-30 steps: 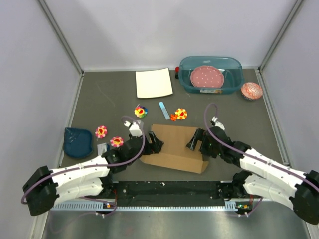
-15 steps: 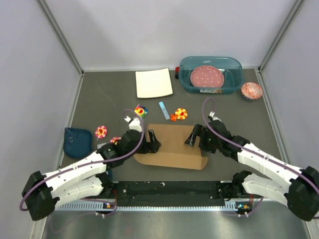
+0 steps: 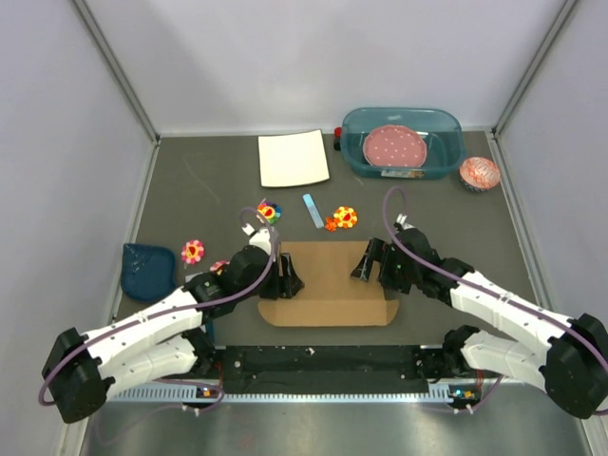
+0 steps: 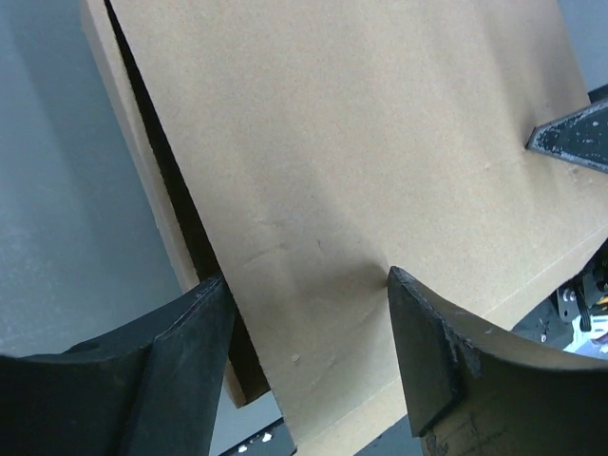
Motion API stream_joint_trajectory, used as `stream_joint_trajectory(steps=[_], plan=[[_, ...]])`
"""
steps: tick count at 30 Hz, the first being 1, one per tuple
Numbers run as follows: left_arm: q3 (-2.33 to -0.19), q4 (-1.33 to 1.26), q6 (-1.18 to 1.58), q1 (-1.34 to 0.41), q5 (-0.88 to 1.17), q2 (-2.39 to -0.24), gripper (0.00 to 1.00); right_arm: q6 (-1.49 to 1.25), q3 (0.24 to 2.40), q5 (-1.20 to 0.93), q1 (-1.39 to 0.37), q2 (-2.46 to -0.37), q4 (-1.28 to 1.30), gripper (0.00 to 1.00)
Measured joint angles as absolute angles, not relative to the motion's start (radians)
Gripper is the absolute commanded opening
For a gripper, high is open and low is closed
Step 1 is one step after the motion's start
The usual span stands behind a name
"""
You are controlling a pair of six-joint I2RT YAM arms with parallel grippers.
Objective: Fold the paper box
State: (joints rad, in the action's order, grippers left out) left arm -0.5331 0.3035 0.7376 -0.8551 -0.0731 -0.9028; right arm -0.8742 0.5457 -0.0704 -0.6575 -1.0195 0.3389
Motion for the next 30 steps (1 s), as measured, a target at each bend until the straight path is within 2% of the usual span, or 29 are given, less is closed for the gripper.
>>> stream_joint_trajectory(steps=[9,17,27,30], plan=[[-0.518,0.3,0.738,-0.851,-0.049,-0.927,0.79,-0.868,0.545,-0.066,-0.657,-1.022,0.342,0.99],[-0.495,0.307,0.76,-0.855,-0.207,-0.883,0.91,-0.829,0.53,-0.024,-0.657,-1.007,0.354,0.98],[-0.523,0.384,0.738,-0.853,-0.377,-0.805,0.94,-0.753,0.575,0.091,-0.656,-0.898,0.477,0.98],[-0.569,0.41,0.727,-0.853,-0.404,-0.801,0.94,-0.74,0.619,0.098,-0.656,-0.885,0.488,0.93]])
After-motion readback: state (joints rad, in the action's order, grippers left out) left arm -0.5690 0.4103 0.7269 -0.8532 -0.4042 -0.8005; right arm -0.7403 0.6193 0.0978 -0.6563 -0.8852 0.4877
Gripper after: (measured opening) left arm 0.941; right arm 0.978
